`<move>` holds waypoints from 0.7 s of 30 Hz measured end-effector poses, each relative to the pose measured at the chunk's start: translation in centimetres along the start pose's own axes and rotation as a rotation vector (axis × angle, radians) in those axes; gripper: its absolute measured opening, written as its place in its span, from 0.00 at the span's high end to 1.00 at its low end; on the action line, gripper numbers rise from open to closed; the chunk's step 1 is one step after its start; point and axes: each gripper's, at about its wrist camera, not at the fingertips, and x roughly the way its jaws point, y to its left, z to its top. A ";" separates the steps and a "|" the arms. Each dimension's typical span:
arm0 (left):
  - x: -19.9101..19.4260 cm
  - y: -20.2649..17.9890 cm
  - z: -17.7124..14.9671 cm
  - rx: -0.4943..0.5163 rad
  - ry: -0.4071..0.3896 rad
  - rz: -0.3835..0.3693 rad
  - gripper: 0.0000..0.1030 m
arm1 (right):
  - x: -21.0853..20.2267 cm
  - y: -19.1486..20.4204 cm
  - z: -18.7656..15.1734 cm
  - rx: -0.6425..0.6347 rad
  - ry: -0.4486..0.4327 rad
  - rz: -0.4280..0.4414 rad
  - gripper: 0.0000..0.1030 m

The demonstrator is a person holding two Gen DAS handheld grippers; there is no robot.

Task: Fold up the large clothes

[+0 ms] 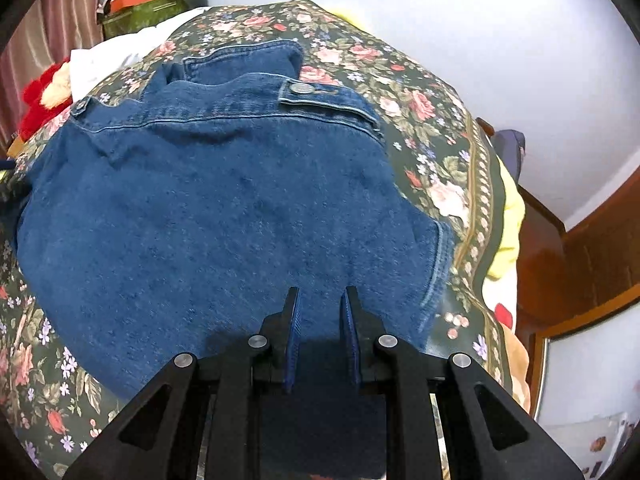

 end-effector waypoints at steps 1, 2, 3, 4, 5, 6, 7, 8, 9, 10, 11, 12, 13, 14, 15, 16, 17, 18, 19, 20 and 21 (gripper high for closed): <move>-0.4 0.5 -0.7 -0.020 -0.022 0.001 0.04 | -0.1 -0.2 -0.2 0.002 0.003 -0.001 0.85; -0.5 0.9 -1.1 -0.041 -0.022 0.007 0.04 | -0.2 -0.5 -0.4 0.003 0.005 -0.002 0.85; -0.6 1.3 -1.4 -0.061 -0.013 0.009 0.04 | -0.4 -0.8 -0.7 0.001 0.008 0.002 0.85; -0.8 1.6 -1.7 -0.069 -0.009 0.009 0.03 | -0.5 -0.9 -0.8 -0.002 0.009 0.004 0.85; -1.0 1.7 -2.0 -0.063 -0.010 0.013 0.03 | -0.7 -1.0 -1.0 -0.005 0.009 0.007 0.85; -1.1 1.7 -2.4 -0.052 -0.011 0.020 0.02 | -0.8 -1.1 -1.3 -0.007 0.009 0.005 0.85; -1.3 1.7 -2.8 -0.041 -0.010 0.026 0.02 | -0.9 -1.2 -1.5 -0.012 0.013 -0.031 0.85; -1.3 1.7 -3.1 -0.035 -0.011 0.028 0.02 | -1.1 -1.2 -1.7 -0.019 0.018 -0.077 0.85; -1.6 1.8 -3.5 -0.032 -0.014 0.031 0.02 | -1.3 -1.5 -2.1 -0.019 0.017 -0.089 0.83; -1.9 1.8 -3.8 -0.031 -0.020 0.032 0.02 | -1.5 -1.9 -2.4 -0.006 0.013 -0.078 0.79; -2.1 1.9 -3.9 -0.031 -0.023 0.033 0.02 | -1.7 -2.5 -2.7 0.014 0.008 -0.076 0.65; -2.3 2.0 -4.1 -0.035 -0.025 0.032 0.02 | -2.0 -3.3 -3.1 0.038 0.002 -0.096 0.43; -2.6 2.2 -4.2 -0.041 -0.026 0.030 0.02 | -2.2 -3.8 -3.4 0.049 -0.007 -0.103 0.33; -2.8 2.4 -4.1 -0.040 -0.031 0.029 0.02 | -2.5 -4.3 -3.7 0.059 -0.014 -0.095 0.25; -3.3 2.5 -4.2 -0.032 -0.040 0.034 0.02 | -2.9 -4.9 -4.0 0.074 -0.014 -0.072 0.25; -3.5 2.5 -4.3 -0.023 -0.046 0.038 0.02 | -3.2 -5.4 -4.3 0.091 -0.009 -0.060 0.25; -3.9 2.5 -4.4 -0.009 -0.054 0.046 0.02 | -3.5 -5.7 -4.5 0.097 -0.007 -0.062 0.25; -4.3 2.5 -4.5 0.002 -0.059 0.053 0.02 | -4.0 -5.9 -4.8 0.091 -0.009 -0.072 0.25; -4.6 2.4 -4.5 0.015 -0.065 0.063 0.02 | -4.3 -5.9 -4.8 0.083 -0.013 -0.084 0.25; -4.9 2.4 -4.5 0.022 -0.069 0.072 0.02 | -4.8 -5.8 -4.9 0.070 -0.020 -0.102 0.25; -5.3 2.3 -4.5 0.024 -0.074 0.080 0.02 | -5.2 -5.6 -4.9 0.062 -0.029 -0.110 0.25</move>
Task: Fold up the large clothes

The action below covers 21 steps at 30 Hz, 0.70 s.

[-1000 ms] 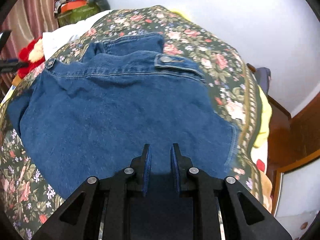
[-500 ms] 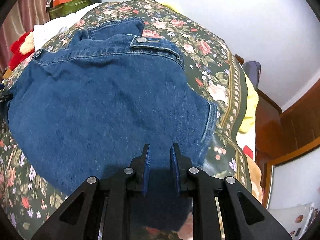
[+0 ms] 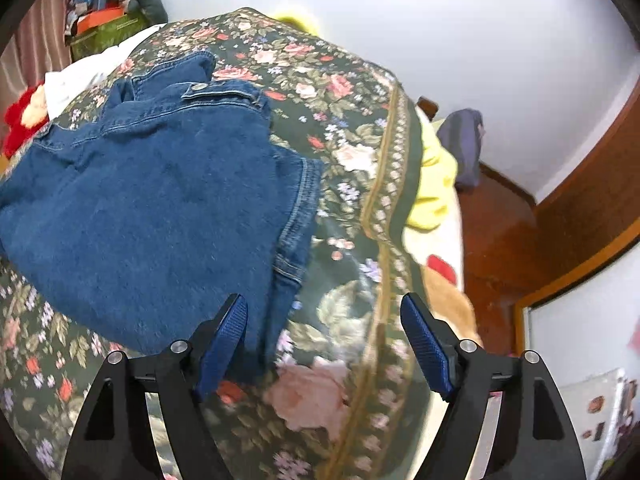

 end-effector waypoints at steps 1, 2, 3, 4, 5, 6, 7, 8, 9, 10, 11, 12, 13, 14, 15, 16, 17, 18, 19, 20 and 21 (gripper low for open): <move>-0.4 0.0 0.1 -0.003 -0.005 0.008 0.03 | -0.4 0.2 0.1 -0.005 -0.010 -0.003 0.25; -0.8 0.0 0.2 -0.005 -0.014 0.016 0.03 | -1.0 0.5 0.3 -0.011 -0.026 0.000 0.25; -1.4 0.0 0.2 -0.006 -0.029 0.028 0.03 | -1.4 0.9 0.5 -0.017 -0.038 0.007 0.25; -2.1 0.1 0.4 -0.010 -0.048 0.038 0.03 | -1.8 1.4 0.6 -0.022 -0.049 0.018 0.25; -2.5 0.3 0.6 -0.016 -0.061 0.039 0.03 | -2.0 1.9 0.9 -0.028 -0.060 0.034 0.25; -3.3 0.6 0.8 -0.039 -0.080 0.046 0.03 | -2.5 2.8 1.3 -0.038 -0.074 0.058 0.25; -3.7 0.9 1.0 -0.061 -0.089 0.044 0.03 | -2.8 3.6 1.6 -0.046 -0.083 0.075 0.25; -4.2 1.4 1.2 -0.091 -0.097 0.029 0.03 | -3.0 4.4 1.9 -0.056 -0.092 0.093 0.25; -4.7 1.9 1.3 -0.128 -0.104 -0.004 0.03 | -3.3 5.8 2.4 -0.073 -0.103 0.121 0.25; -5.2 2.2 1.4 -0.171 -0.108 -0.050 0.03 | -3.4 6.7 2.7 -0.084 -0.109 0.140 0.25; -5.5 2.4 1.4 -0.207 -0.110 -0.093 0.03 | -3.5 7.7 3.1 -0.096 -0.113 0.158 0.25; -5.8 2.4 1.3 -0.244 -0.110 -0.139 0.03 | -3.4 9.1 3.6 -0.113 -0.117 0.181 0.25; -5.9 2.2 1.1 -0.281 -0.107 -0.183 0.03 | -3.4 10.1 3.9 -0.124 -0.117 0.194 0.24; -5.8 1.8 0.9 -0.318 -0.101 -0.224 0.03 | -3.2 11.1 4.2 -0.137 -0.116 0.205 0.24; -5.7 1.4 0.6 -0.343 -0.094 -0.252 0.03 | -2.7 12.6 4.5 -0.157 -0.110 0.217 0.23; -5.4 0.7 0.2 -0.377 -0.076 -0.290 0.03 | -2.4 13.6 4.6 -0.172 -0.105 0.221 0.23; -4.9 0.0 -0.1 -0.403 -0.060 -0.318 0.03 | -1.9 14.4 4.6 -0.187 -0.098 0.222 0.21; -4.5 -0.8 -0.6 -0.430 -0.042 -0.348 0.03 | -1.1 15.5 4.5 -0.210 -0.081 0.213 0.21; -3.9 -1.7 -1.2 -0.457 -0.022 -0.375 0.03 | -0.3 16.3 4.4 -0.224 -0.061 0.203 0.21; -3.3 -2.4 -1.7 -0.474 -0.004 -0.394 0.03 | 0.4 16.6 4.4 -0.232 -0.044 0.198 0.21; -2.8 -3.2 -2.1 -0.490 0.010 -0.398 0.03 | 1.6 17.1 4.1 -0.240 -0.005 0.196 0.21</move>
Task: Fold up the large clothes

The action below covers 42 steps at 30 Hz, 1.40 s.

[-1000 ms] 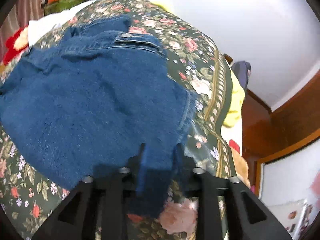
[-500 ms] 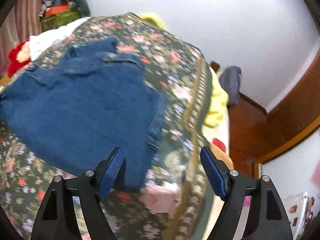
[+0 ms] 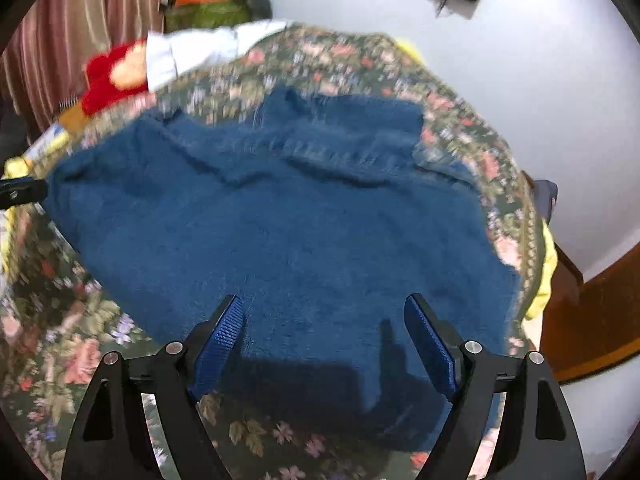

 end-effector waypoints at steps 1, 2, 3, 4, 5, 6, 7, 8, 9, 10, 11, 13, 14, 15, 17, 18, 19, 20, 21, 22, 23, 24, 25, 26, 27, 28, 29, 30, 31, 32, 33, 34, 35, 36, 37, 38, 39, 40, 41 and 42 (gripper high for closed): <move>0.4 -0.3 -0.6 -0.011 -0.009 0.019 0.03 | 0.8 0.0 -0.2 0.007 0.021 0.008 0.21; 0.7 -0.5 -1.1 -0.017 -0.023 0.032 0.03 | 1.3 -0.2 -0.5 0.018 0.030 0.016 0.20; 0.9 -0.8 -1.6 -0.025 -0.031 0.040 0.03 | 1.2 -0.4 -0.8 0.028 0.005 0.024 0.17; 1.3 -0.8 -2.0 -0.048 -0.024 0.034 0.03 | 1.1 -0.5 -0.9 0.031 -0.006 0.029 0.16; 1.5 -0.7 -2.4 -0.090 -0.012 0.003 0.04 | 1.1 -0.7 -1.1 0.033 -0.005 0.035 0.14; 1.7 -0.6 -2.9 -0.142 -0.007 -0.044 0.04 | 1.0 -0.8 -1.1 0.036 -0.007 0.044 0.13; 1.8 -0.4 -3.5 -0.183 -0.003 -0.084 0.04 | 1.0 -0.8 -1.2 0.037 -0.009 0.048 0.13; 2.0 -0.4 -3.8 -0.209 0.003 -0.110 0.04 | 1.0 -0.8 -1.2 0.035 -0.010 0.049 0.13; 2.3 -0.4 -4.0 -0.225 0.014 -0.128 0.04 | 1.1 -0.9 -1.2 0.033 -0.012 0.049 0.13; 2.9 -0.5 -4.2 -0.240 0.036 -0.150 0.04 | 1.1 -0.8 -1.2 0.032 -0.014 0.048 0.13; 3.5 -0.4 -4.2 -0.255 0.055 -0.164 0.04 | 1.1 -0.7 -1.2 0.031 -0.017 0.048 0.12; 4.6 -0.1 -3.9 -0.306 0.077 -0.187 0.07 | 1.0 -0.6 -1.3 0.030 -0.022 0.049 0.11; 5.1 -0.1 -3.7 -0.319 0.080 -0.204 0.09 | 1.0 -0.6 -1.4 0.030 -0.025 0.051 0.11; 5.5 -0.1 -3.4 -0.326 0.080 -0.221 0.11 | 1.0 -0.7 -1.4 0.029 -0.028 0.053 0.10; 6.3 -0.2 -2.7 -0.330 0.068 -0.252 0.11 | 1.0 -0.7 -1.5 0.021 -0.035 0.056 0.09; 6.6 -0.1 -2.5 -0.337 0.065 -0.258 0.11 | 1.1 -0.7 -1.6 0.018 -0.039 0.058 0.09; 7.2 0.0 -2.2 -0.352 0.067 -0.263 0.11 | 1.1 -0.7 -1.7 0.018 -0.040 0.060 0.09; 7.8 0.1 -2.0 -0.366 0.070 -0.269 0.11 | 1.0 -0.8 -1.7 0.019 -0.042 0.064 0.08; 8.2 0.2 -1.9 -0.379 0.073 -0.276 0.11 | 1.1 -0.8 -1.7 0.020 -0.044 0.066 0.08; 8.7 0.6 -1.8 -0.407 0.079 -0.284 0.11 | 1.1 -0.8 -1.7 0.020 -0.044 0.069 0.08; 9.1 0.9 -1.6 -0.432 0.080 -0.295 0.11 | 1.1 -0.8 -1.7 0.020 -0.045 0.071 0.08; 9.4 1.2 -1.5 -0.458 0.070 -0.311 0.10 | 1.1 -0.8 -1.7 0.019 -0.046 0.073 0.07; 9.5 1.5 -1.3 -0.466 0.059 -0.318 0.10 | 1.1 -0.8 -1.8 0.020 -0.047 0.077 0.07; 9.6 1.6 -1.3 -0.468 0.043 -0.320 0.10 | 1.1 -0.8 -1.8 0.020 -0.047 0.081 0.07; 9.7 1.5 -1.1 -0.460 0.028 -0.309 0.11 | 1.1 -0.8 -1.8 0.021 -0.046 0.086 0.06; 9.8 1.2 -0.8 -0.444 0.013 -0.288 0.11 | 1.1 -0.8 -1.8 0.022 -0.046 0.092 0.06; 9.8 0.9 -0.7 -0.431 -0.002 -0.269 0.11 | 1.1 -0.7 -1.8 0.020 -0.046 0.095 0.05; 10.0 0.4 -0.3 -0.416 -0.016 -0.243 0.11 | 1.1 -0.6 -1.8 0.018 -0.046 0.096 0.05; 10.2 -0.1 0.0 -0.399 -0.030 -0.214 0.11 | 1.1 -0.5 -1.9 0.013 -0.047 0.098 0.04; 10.4 -0.5 0.4 -0.388 -0.035 -0.183 0.11 | 1.1 -0.4 -1.9 0.011 -0.048 0.099 0.04; 10.6 -0.8 0.7 -0.387 -0.035 -0.161 0.14 | 1.1 -0.4 -1.9 0.007 -0.048 0.100 0.04; 10.8 -1.1 1.1 -0.389 -0.038 -0.134 0.20 | 1.1 -0.3 -1.9 0.007 -0.048 0.102 0.03; 11.0 -1.3 1.5 -0.388 -0.042 -0.117 0.24 | 1.0 -0.3 -1.9 0.007 -0.048 0.108 0.03; 11.2 -1.4 1.8 -0.382 -0.050 -0.095 0.33 | 1.0 -0.4 -2.0 0.008 -0.048 0.114 0.03; 11.4 -1.6 2.2 -0.374 -0.060 -0.072 0.43 | 1.0 -0.4 -1.9 0.008 -0.046 0.119 0.03; 11.3 -1.6 2.3 -0.363 -0.069 -0.059 0.47 | 1.0 -0.3 -1.9 0.007 -0.044 0.122 0.03; 11.0 -1.7 2.4 -0.352 -0.081 -0.050 0.57 | 0.9 -0.3 -1.9 0.005 -0.041 0.121 0.03; 10.6 -1.6 2.5 -0.342 -0.093 -0.044 0.63 | 0.8 -0.3 -1.9 0.005 -0.039 0.121 0.03; 10.2 -1.2 2.3 -0.336 -0.102 -0.049 0.65 | 0.8 -0.3 -1.8 0.005 -0.036 0.123 0.03; 9.6 -1.1 2.4 -0.327 -0.116 -0.057 0.70 | 0.6 -0.3 -1.7 0.010 -0.029 0.132 0.03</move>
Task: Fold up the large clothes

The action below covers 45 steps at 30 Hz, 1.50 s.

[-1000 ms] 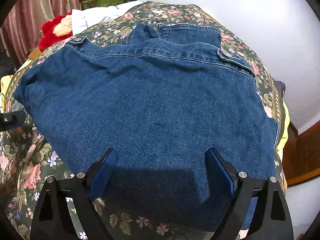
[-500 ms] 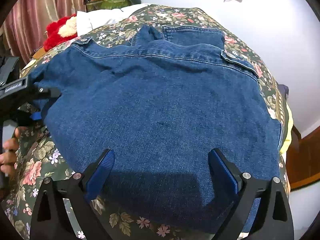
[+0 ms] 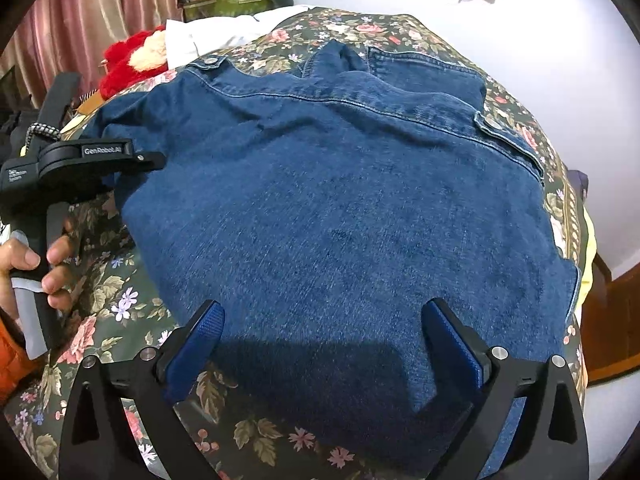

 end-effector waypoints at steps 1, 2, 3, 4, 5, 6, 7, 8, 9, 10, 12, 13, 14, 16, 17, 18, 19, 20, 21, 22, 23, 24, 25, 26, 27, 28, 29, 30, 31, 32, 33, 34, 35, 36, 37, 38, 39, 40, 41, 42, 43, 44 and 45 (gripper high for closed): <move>-0.5 0.0 0.2 0.010 -0.011 -0.006 0.73 | -0.2 -0.1 0.1 0.006 0.004 0.008 0.03; -1.0 -0.3 0.4 0.030 -0.021 -0.012 0.74 | -0.4 -0.2 0.3 0.016 0.008 0.019 0.03; -2.1 -0.7 0.6 0.063 -0.038 -0.018 0.76 | -0.8 -0.5 0.6 0.034 0.007 0.035 0.03; -2.7 -1.1 0.8 0.082 -0.053 -0.022 0.78 | -1.1 -0.6 1.0 0.047 0.000 0.045 0.03; -4.0 -1.5 0.9 0.118 -0.082 -0.031 0.78 | -1.5 -0.7 1.3 0.060 -0.011 0.053 0.03; -5.3 -2.0 0.9 0.154 -0.114 -0.039 0.79 | -2.1 -0.7 2.0 0.077 -0.034 0.066 0.03; -6.6 -2.6 0.8 0.194 -0.147 -0.045 0.79 | -2.5 -0.6 2.5 0.086 -0.048 0.072 0.03; -7.7 -3.0 0.8 0.230 -0.169 -0.041 0.79 | -2.8 -0.4 3.2 0.097 -0.068 0.079 0.03; -8.7 -3.5 0.6 0.267 -0.189 -0.032 0.80 | -3.0 -0.1 3.7 0.102 -0.077 0.085 0.03; -9.8 -3.8 0.4 0.301 -0.208 -0.025 0.80 | -2.8 0.4 4.2 0.105 -0.080 0.092 0.03; -11.5 -4.1 0.0 0.344 -0.234 -0.021 0.80 | -2.0 2.1 4.9 0.085 -0.059 0.105 0.03; -12.2 -4.2 -0.3 0.354 -0.241 -0.019 0.80 | -1.4 2.9 4.9 0.067 -0.042 0.113 0.03; -12.7 -4.1 -0.5 0.365 -0.249 -0.016 0.80 | -0.7 3.8 4.9 0.048 -0.022 0.121 0.03; -13.6 -4.3 -0.8 0.408 -0.265 0.008 0.80 | 0.8 6.1 4.1 0.010 0.018 0.151 0.03; -13.8 -4.5 -1.1 0.436 -0.275 0.025 0.80 | 1.2 6.5 3.9 0.005 0.028 0.164 0.03; -14.1 -4.7 -1.7 0.470 -0.288 0.047 0.81 | 1.9 7.2 3.5 0.002 0.053 0.206 0.03; -14.3 -5.0 -2.3 0.508 -0.304 0.069 0.81 | 2.1 7.3 3.4 0.005 0.067 0.234 0.03; -14.4 -5.4 -2.7 0.538 -0.319 0.084 0.81 | 2.2 7.3 3.3 0.008 0.076 0.254 0.03; -14.6 -5.7 -2.9 0.566 -0.334 0.094 0.81 | 2.0 7.1 3.4 0.010 0.081 0.265 0.03; -14.9 -6.2 -3.1 0.594 -0.348 0.097 0.81 | 1.7 6.8 3.4 0.019 0.084 0.267 0.04; -15.1 -6.9 -3.2 0.624 -0.363 0.097 0.82 | 1.2 6.4 3.4 0.035 0.085 0.272 0.04; -15.3 -7.6 -3.3 0.642 -0.372 0.094 0.82 | 0.4 5.4 3.3 0.062 0.077 0.285 0.04; -15.7 -8.5 -3.4 0.668 -0.386 0.087 0.82 | -0.5 4.3 3.0 0.091 0.060 0.291 0.04; -15.8 -9.5 -3.5 0.694 -0.399 0.077 0.82 | -1.5 3.2 2.7 0.120 0.038 0.289 0.04; -16.0 -10.5 -3.8 0.725 -0.413 0.064 0.82 | -2.9 1.6 2.1 0.157 0.009 0.274 0.04; -16.1 -11.7 -4.2 0.758 -0.428 0.051 0.82 | -3.9 0.3 1.6 0.181 -0.010 0.257 0.04; -16.1 -13.0 -4.5 0.789 -0.441 0.042 0.82 | -5.2 -1.5 0.8 0.216 -0.034 0.231 0.04; -16.1 -14.3 -5.1 0.822 -0.450 0.025 0.82 | -6.1 -3.0 0.1 0.243 -0.049 0.211 0.04; -16.2 -15.4 -5.7 0.847 -0.455 0.007 0.82 | -7.2 -4.8 -0.8 0.279 -0.064 0.183 0.04; -16.2 -16.7 -6.4 0.875 -0.457 -0.016 0.83 | -8.1 -6.3 -1.5 0.310 -0.072 0.154 0.04; -16.1 -18.0 -7.1 0.901 -0.455 -0.038 0.83 | -9.4 -8.5 -2.8 0.352 -0.079 0.099 0.04; -15.8 -19.3 -7.9 0.930 -0.449 -0.063 0.83 | -10.3 -10.0 -3.6 0.376 -0.084 0.059 0.04; -15.5 -20.6 -9.0 0.970 -0.441 -0.083 0.83 | -11.3 -11.3 -4.4 0.396 -0.090 0.022 0.04; -15.3 -21.4 -9.9 1.003 -0.436 -0.094 0.84 | -12.5 -12.8 -5.7 0.421 -0.098 -0.020 0.04; -14.8 -22.5 -11.1 1.044 -0.419 -0.114 0.84 | -13.7 -14.1 -7.1 0.447 -0.106 -0.048 0.04; -14.3 -23.3 -12.2 1.075 -0.396 -0.133 0.84 | -14.6 -15.1 -8.0 0.470 -0.109 -0.061 0.04; -13.7 -24.0 -13.4 1.107 -0.366 -0.152 0.84 | -15.2 -15.7 -8.8 0.491 -0.109 -0.068 0.04; -13.0 -24.7 -14.7 1.147 -0.319 -0.172 0.84 | -15.7 -16.4 -9.7 0.515 -0.108 -0.074 0.04; -12.3 -25.1 -15.7 1.179 -0.275 -0.185 0.84 | -16.1 -16.9 -10.3 0.531 -0.105 -0.076 0.04; -11.5 -25.3 -16.7 1.206 -0.226 -0.197 0.84 | -16.4 -17.5 -11.2 0.551 -0.100 -0.075 0.04; -10.5 -25.5 -17.6 1.238 -0.164 -0.195 0.84 | -16.6 -17.8 -11.8 0.560 -0.097 -0.073 0.04; -9.8 -25.5 -18.2 1.254 -0.116 -0.187 0.84 | -16.7 -17.7 -12.4 0.567 -0.093 -0.073 0.04; -9.1 -25.3 -18.6 1.259 -0.059 -0.180 0.83 | -16.7 -17.6 -12.7 0.571 -0.088 -0.072 0.04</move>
